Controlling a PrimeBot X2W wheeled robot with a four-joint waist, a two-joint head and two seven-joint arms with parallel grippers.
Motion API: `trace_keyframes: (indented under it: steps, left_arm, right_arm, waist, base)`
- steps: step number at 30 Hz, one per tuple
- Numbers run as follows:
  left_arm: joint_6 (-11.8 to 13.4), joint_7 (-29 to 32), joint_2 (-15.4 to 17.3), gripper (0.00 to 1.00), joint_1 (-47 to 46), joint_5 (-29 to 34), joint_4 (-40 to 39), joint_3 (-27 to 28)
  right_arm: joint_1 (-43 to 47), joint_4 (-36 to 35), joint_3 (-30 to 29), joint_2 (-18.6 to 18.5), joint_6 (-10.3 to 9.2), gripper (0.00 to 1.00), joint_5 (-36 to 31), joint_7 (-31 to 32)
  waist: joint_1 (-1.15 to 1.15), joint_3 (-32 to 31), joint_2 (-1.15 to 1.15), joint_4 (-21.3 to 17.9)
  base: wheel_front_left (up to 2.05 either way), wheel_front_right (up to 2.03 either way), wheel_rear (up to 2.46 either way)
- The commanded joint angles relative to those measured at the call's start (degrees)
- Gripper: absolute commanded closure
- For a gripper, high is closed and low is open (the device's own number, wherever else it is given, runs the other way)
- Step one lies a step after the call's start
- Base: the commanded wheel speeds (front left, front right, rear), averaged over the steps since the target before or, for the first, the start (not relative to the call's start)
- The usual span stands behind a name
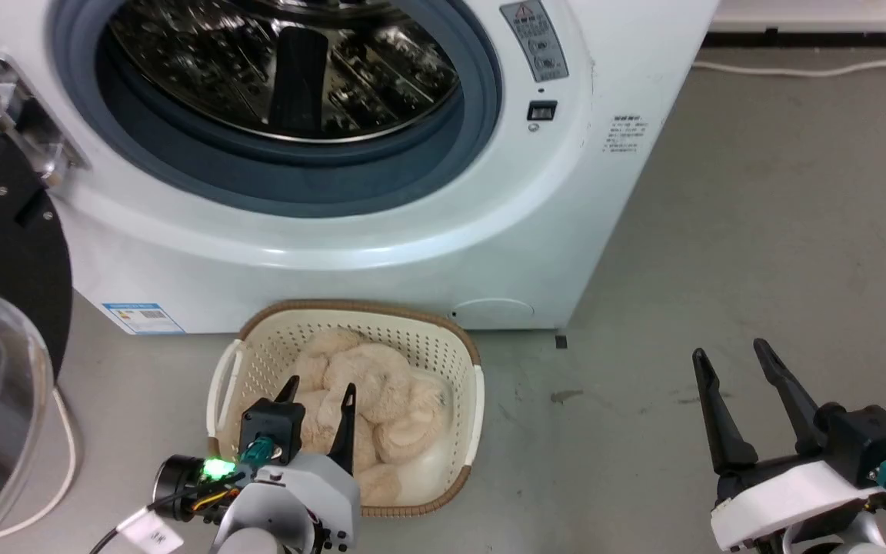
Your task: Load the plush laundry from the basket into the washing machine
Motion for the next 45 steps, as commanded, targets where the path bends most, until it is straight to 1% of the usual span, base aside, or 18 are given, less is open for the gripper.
trace_keyframes:
  steps: [1, 16, 20, 29, 34, 35, 39, 40, 41, 45]
  left_arm:
    - [-0.23, 0.26, 0.49, 0.0, -1.49, -0.14, 1.33, -0.62]
    - [-1.35, 4.69, 2.81, 0.0, -6.65, -2.2, 14.48, -2.98]
    - [-0.96, 4.32, 3.34, 0.0, -8.34, -3.32, 17.41, -2.9]
    - [-0.74, 4.81, 4.45, 0.0, -13.04, -4.21, 23.64, -4.67]
    - [0.26, 4.41, 6.16, 0.0, -15.47, -4.92, 26.82, -5.14]
    - [0.83, 4.18, 7.77, 0.0, -16.73, -5.05, 28.89, -5.66]
    - [0.43, 3.9, 9.48, 0.0, -19.28, -5.27, 30.84, -6.6]
    - [0.43, 3.9, 9.48, 0.0, -19.28, -5.27, 30.84, -6.6]
    - [-0.9, 4.33, 9.94, 0.0, -20.73, -5.51, 31.76, -7.25]
    - [-1.13, 5.49, 10.79, 0.0, -23.4, -5.3, 33.22, -8.41]
  right_arm:
    - [-1.23, -0.12, 0.05, 0.05, 0.02, 0.0, 0.53, -0.55]
    - [-2.87, -0.06, 0.61, 0.1, 0.03, 0.0, 3.01, -2.35]
    - [-3.47, -0.22, 0.83, 0.12, 0.03, 0.0, 3.73, -2.83]
    - [-5.02, -0.19, 0.32, 0.15, 0.03, 0.0, 5.74, -3.91]
    - [-6.25, -0.4, 0.1, 0.16, 0.03, 0.0, 6.85, -4.5]
    - [-6.84, -0.42, 0.2, 0.16, 0.03, 0.0, 7.6, -4.86]
    - [-7.5, -0.5, 0.3, 0.17, 0.03, 0.0, 8.5, -5.34]
    - [-7.5, -0.5, 0.3, 0.17, 0.03, 0.0, 8.5, -5.34]
    - [-7.82, -0.43, 0.35, 0.18, 0.04, 0.0, 8.88, -5.58]
    - [-8.39, -0.3, 0.87, 0.18, 0.04, 0.0, 9.44, -5.94]
  waist:
    - [-0.01, 0.74, 0.0, -0.37]
    - [-0.01, 6.14, 0.0, -2.68]
    - [-0.01, 8.05, 0.0, -3.52]
    - [-0.01, 12.9, 0.0, -4.92]
    - [-0.01, 15.66, 0.0, -5.73]
    - [-0.01, 17.25, 0.0, -6.3]
    - [-0.01, 19.39, 0.0, -6.8]
    - [-0.01, 19.39, 0.0, -6.8]
    - [-0.01, 20.42, 0.0, -6.98]
    - [-0.01, 21.88, 0.0, -7.25]
  base:
    - [0.0, 0.0, 0.0]
    - [0.0, 0.0, 0.0]
    - [0.0, 0.0, 0.0]
    - [0.0, 0.0, 0.0]
    - [0.0, 0.0, 0.0]
    - [0.0, 0.0, 0.0]
    - [0.0, 0.0, 0.0]
    - [0.0, 0.0, 0.0]
    - [0.0, 0.0, 0.0]
    - [0.0, 0.0, 0.0]
